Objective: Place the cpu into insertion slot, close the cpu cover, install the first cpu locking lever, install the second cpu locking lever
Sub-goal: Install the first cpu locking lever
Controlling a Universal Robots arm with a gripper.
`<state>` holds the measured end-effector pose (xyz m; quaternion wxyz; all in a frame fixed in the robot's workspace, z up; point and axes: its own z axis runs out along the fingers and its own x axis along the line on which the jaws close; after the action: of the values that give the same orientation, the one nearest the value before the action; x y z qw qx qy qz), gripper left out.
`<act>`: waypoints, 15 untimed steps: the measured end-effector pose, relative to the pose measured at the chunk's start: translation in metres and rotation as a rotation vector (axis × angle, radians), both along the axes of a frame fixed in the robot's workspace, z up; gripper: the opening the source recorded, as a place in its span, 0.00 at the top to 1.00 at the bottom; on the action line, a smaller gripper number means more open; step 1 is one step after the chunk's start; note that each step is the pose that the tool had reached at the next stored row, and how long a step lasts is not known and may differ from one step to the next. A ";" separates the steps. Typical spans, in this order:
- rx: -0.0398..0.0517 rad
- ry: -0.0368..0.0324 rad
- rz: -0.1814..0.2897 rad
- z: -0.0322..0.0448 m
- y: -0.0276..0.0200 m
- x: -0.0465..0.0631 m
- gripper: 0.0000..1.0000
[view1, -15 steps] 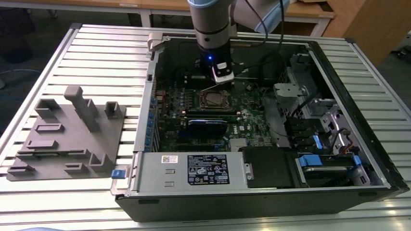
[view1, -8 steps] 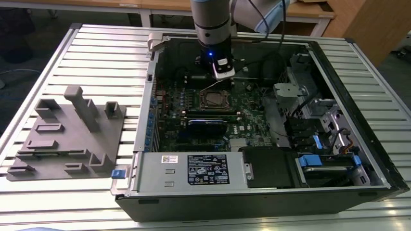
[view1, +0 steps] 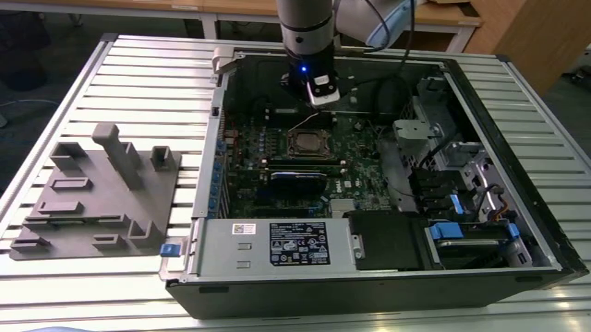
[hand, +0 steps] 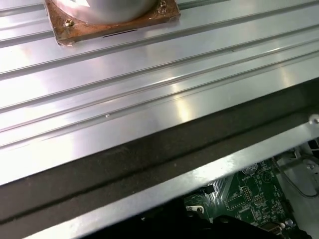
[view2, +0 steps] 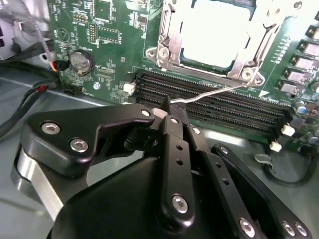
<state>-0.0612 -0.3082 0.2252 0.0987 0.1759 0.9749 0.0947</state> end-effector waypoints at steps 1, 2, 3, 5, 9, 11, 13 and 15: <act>-0.0001 0.0001 0.000 0.0019 0.0000 0.000 0.89; 0.0000 0.0000 0.000 0.0039 0.0000 0.000 0.89; -0.0001 0.0000 0.000 0.0058 0.0000 0.000 0.89; -0.0001 0.0001 0.000 0.0095 0.0000 0.000 0.89; 0.0000 0.0000 0.000 0.0157 0.0001 0.000 0.89; 0.0000 0.0001 0.000 0.0170 0.0000 0.000 0.89; 0.0004 -0.0003 0.000 0.0172 0.0001 0.000 0.89; 0.0000 0.0000 0.000 0.0174 0.0001 0.000 0.89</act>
<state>-0.0612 -0.3081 0.2426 0.0987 0.1759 0.9749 0.0947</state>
